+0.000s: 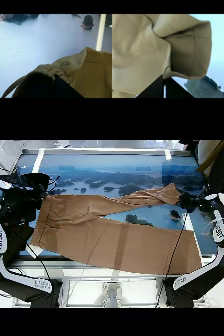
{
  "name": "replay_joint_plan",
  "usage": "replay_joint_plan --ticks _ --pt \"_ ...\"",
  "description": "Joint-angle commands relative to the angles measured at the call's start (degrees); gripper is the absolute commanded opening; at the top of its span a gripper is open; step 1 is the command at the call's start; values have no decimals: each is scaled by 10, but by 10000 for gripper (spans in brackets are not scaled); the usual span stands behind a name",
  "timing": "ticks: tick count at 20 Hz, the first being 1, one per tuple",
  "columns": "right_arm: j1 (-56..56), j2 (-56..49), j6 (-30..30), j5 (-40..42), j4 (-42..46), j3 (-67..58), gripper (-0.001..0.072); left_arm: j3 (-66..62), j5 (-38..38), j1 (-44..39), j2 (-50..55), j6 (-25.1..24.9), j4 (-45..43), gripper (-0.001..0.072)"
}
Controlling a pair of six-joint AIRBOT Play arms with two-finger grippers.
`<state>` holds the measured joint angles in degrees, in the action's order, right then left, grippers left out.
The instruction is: Fold the clothes and pants, and hang the long-sleeved shirts on hangers.
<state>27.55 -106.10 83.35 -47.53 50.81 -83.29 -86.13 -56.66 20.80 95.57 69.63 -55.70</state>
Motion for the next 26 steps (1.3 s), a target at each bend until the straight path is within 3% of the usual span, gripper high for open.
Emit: replay_joint_plan --ticks 1,5,11,15,20,23,26 --pt "0 16 -6 -17 -7 -14 13 0 -2 3 -7 0 -2 25" --pt "11 123 -21 -72 36 -15 12 0 -18 31 -53 0 -4 26" --pt "55 345 -20 -280 70 -15 12 0 -60 82 -125 -1 -5 26" --pt "54 391 16 -316 121 -15 12 0 -64 87 -126 -1 -13 25" --pt "54 311 32 -256 133 14 12 1 -64 85 -95 -1 -13 25" --pt "54 223 99 -132 122 17 12 1 -53 85 -77 0 -17 25" --pt "47 143 142 9 47 17 12 1 13 81 -60 55 -27 25"
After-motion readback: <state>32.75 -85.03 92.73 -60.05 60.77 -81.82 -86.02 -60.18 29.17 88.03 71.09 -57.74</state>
